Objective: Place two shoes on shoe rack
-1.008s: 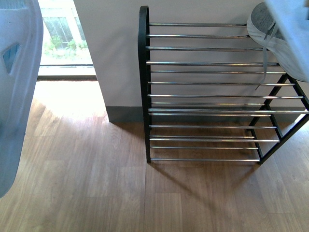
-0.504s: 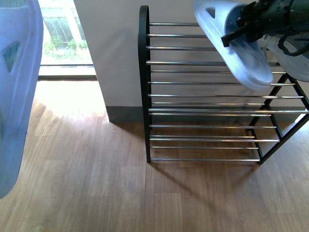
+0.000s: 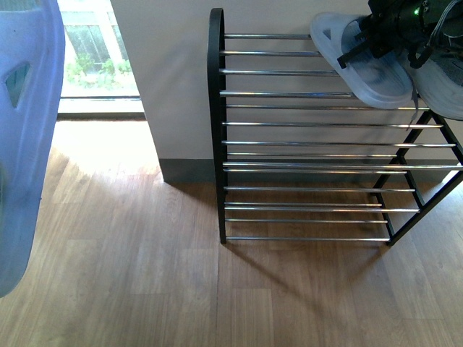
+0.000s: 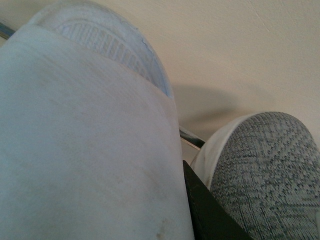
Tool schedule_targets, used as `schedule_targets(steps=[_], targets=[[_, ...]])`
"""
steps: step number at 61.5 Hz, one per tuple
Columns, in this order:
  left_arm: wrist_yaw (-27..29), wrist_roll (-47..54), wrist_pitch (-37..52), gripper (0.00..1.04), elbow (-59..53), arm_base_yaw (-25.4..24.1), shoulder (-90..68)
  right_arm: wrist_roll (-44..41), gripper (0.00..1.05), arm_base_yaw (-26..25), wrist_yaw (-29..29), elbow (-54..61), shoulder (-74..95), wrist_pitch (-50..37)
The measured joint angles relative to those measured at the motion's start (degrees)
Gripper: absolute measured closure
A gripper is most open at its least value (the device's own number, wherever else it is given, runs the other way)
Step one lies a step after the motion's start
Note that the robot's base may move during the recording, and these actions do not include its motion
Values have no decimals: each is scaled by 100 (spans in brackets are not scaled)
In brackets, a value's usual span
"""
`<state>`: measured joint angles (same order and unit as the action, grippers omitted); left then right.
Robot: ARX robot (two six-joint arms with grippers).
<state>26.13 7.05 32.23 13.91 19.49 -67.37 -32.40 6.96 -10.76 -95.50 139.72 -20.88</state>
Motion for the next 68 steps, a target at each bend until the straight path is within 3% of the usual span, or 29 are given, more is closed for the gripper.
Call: schedule_targets(steps=[11, 22, 32, 38, 44, 52, 57, 68], targets=[[2, 0, 0, 103, 0, 0, 0, 129, 101, -20, -24, -68, 26, 87], [0, 0, 0, 103, 0, 0, 0, 857, 69, -17, 557, 730, -680, 289], [2, 0, 0, 103, 0, 0, 0, 2238, 33, -181, 1499, 1965, -2632, 962], [2, 0, 0, 103, 0, 0, 0, 2625, 17, -389, 1624, 2533, -3521, 868], [2, 0, 0, 103, 0, 2, 0, 2948, 30, -494, 909, 3305, -3952, -979], [0, 0, 0, 103, 0, 0, 0, 3104, 49, -520, 866, 4481, -4306, -2538], [0, 0, 0, 103, 0, 0, 0, 3136, 60, -520, 911, 5058, -4509, -2876], [0, 0, 0, 103, 0, 2, 0, 3161, 97, -708, 1058, 6443, -5414, -3383]])
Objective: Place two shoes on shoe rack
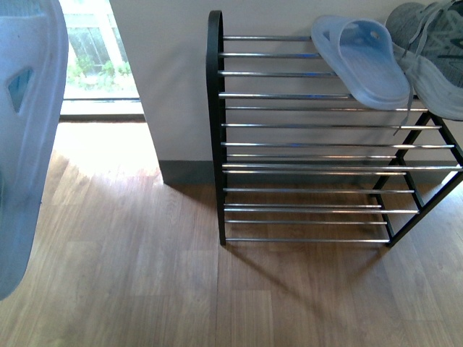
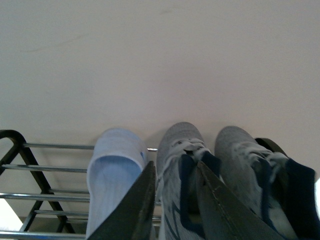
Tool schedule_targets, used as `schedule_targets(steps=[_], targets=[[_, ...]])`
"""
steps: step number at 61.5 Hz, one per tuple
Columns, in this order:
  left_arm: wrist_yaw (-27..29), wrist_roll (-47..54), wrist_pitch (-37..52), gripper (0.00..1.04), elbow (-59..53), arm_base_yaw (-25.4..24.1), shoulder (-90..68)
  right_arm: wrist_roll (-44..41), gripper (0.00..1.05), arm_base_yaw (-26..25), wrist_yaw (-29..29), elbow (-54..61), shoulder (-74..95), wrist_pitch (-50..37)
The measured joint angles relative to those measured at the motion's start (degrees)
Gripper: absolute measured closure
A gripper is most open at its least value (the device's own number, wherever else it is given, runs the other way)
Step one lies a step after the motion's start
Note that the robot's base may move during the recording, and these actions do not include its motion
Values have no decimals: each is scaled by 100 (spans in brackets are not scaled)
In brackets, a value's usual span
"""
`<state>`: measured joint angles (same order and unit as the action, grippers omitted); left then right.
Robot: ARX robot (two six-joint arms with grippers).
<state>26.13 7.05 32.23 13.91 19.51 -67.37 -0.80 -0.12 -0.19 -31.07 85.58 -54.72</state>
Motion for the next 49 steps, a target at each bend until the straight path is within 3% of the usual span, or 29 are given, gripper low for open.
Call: schedule_targets(steps=[3, 26, 45, 49], targets=[[0, 0, 0, 103, 0, -2, 0, -11, 104, 0, 4, 208, -153, -44], [2, 0, 0, 103, 0, -2, 0, 20, 103, 7, 22, 1707, -1510, -127], [0, 0, 0, 103, 0, -2, 0, 20, 103, 7, 22, 2396, -2605, 315], [2, 0, 0, 103, 0, -2, 0, 20, 103, 7, 20, 2581, -2636, 48]])
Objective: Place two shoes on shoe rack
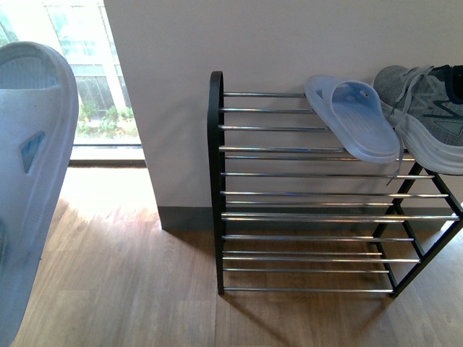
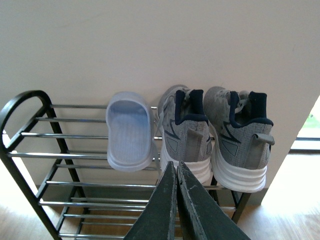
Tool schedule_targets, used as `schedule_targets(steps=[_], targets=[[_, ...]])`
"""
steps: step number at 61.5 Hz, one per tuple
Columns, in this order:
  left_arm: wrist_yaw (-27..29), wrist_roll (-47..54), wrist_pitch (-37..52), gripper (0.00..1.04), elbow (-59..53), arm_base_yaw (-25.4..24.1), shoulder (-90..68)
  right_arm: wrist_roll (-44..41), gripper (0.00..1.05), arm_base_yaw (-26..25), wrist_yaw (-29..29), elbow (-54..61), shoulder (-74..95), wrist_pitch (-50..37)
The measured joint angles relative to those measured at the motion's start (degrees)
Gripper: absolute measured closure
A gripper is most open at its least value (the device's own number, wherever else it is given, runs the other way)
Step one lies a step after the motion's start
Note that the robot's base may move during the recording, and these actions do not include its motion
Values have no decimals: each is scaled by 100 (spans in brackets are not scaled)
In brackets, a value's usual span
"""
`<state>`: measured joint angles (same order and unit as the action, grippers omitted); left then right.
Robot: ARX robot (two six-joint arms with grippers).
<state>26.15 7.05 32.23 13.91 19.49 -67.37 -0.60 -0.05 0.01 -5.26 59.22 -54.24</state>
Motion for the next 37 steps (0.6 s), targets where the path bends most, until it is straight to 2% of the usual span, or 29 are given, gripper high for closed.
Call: schedule_targets(steps=[37], targets=[[-2, 0, 0, 103, 0, 0, 0, 0, 103, 0, 0, 411, -2389, 1976]])
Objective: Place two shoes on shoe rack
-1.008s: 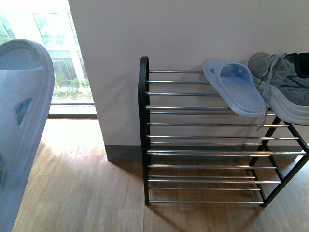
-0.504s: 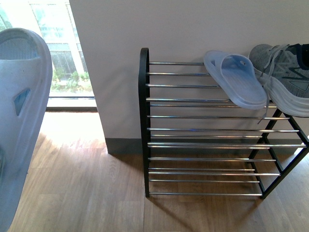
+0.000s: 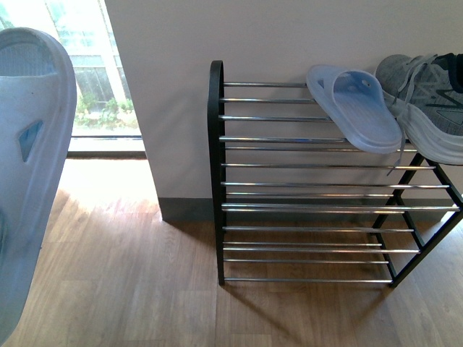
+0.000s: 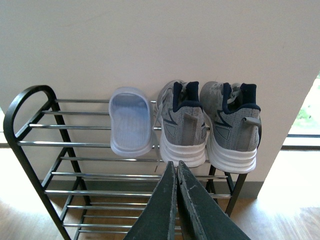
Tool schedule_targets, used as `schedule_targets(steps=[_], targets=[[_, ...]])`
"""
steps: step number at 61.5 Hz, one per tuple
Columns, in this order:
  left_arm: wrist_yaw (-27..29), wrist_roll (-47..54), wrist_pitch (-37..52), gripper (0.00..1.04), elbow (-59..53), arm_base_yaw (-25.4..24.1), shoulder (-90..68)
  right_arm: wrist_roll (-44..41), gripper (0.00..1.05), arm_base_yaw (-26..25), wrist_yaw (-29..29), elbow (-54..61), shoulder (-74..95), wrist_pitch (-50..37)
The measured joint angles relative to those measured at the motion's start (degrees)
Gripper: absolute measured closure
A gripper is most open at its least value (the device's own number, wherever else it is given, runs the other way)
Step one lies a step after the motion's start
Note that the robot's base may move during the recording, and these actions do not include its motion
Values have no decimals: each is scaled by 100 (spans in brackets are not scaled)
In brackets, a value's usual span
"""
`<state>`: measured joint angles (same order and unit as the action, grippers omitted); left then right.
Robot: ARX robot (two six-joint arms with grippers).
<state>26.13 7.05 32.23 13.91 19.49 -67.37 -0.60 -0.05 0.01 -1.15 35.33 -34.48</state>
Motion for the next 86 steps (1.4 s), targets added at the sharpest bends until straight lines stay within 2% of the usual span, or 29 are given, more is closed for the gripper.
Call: schedule_targets(steps=[29, 65, 72, 86], targets=[[0, 0, 0, 103, 0, 0, 0, 0, 103, 0, 0, 4, -1556, 1469], [0, 0, 0, 103, 0, 0, 0, 0, 103, 0, 0, 4, -2549, 2461], [4, 0, 0, 103, 0, 0, 0, 2, 103, 0, 2, 2, -3335, 3379], [4, 0, 0, 103, 0, 0, 0, 0, 103, 0, 0, 2, -3493, 3440]])
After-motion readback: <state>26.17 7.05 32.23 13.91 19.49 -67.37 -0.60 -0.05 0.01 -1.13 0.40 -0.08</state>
